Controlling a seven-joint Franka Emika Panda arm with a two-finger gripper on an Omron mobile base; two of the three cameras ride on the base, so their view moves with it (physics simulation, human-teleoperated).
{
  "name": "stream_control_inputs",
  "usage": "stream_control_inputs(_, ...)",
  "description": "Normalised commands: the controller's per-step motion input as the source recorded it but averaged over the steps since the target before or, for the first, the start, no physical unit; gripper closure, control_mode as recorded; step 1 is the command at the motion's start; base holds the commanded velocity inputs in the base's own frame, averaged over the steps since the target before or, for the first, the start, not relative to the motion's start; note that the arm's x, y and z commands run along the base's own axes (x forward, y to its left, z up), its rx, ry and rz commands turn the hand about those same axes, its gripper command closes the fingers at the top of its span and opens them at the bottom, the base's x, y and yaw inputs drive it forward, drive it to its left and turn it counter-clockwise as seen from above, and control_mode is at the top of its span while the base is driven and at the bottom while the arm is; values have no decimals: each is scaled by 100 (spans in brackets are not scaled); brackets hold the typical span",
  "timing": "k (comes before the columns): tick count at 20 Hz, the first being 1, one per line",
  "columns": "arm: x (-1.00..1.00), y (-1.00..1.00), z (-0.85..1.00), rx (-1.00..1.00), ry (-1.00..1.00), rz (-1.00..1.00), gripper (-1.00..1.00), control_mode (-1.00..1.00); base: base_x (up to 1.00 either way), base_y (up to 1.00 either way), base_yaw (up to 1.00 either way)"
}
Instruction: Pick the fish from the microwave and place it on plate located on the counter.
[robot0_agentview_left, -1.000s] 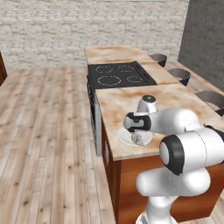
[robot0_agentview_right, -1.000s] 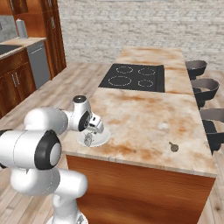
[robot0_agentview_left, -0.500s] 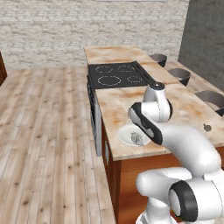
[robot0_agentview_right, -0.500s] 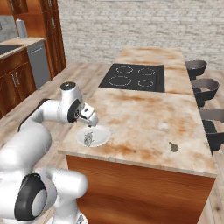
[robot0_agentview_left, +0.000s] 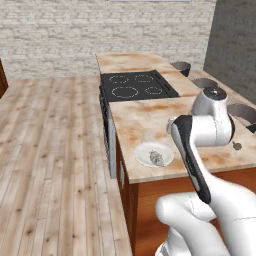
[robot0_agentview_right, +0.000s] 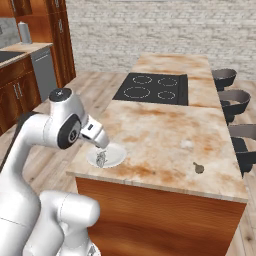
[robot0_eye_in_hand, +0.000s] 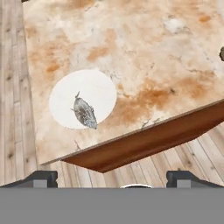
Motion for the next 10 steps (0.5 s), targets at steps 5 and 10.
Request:
stream_control_inputs(5, -100, 0, 86, -3, 0, 1, -100, -100, 0, 0, 0)
stream_control_inputs(10, -95, 2, 87, -5, -3, 3, -100, -100, 0, 0, 0)
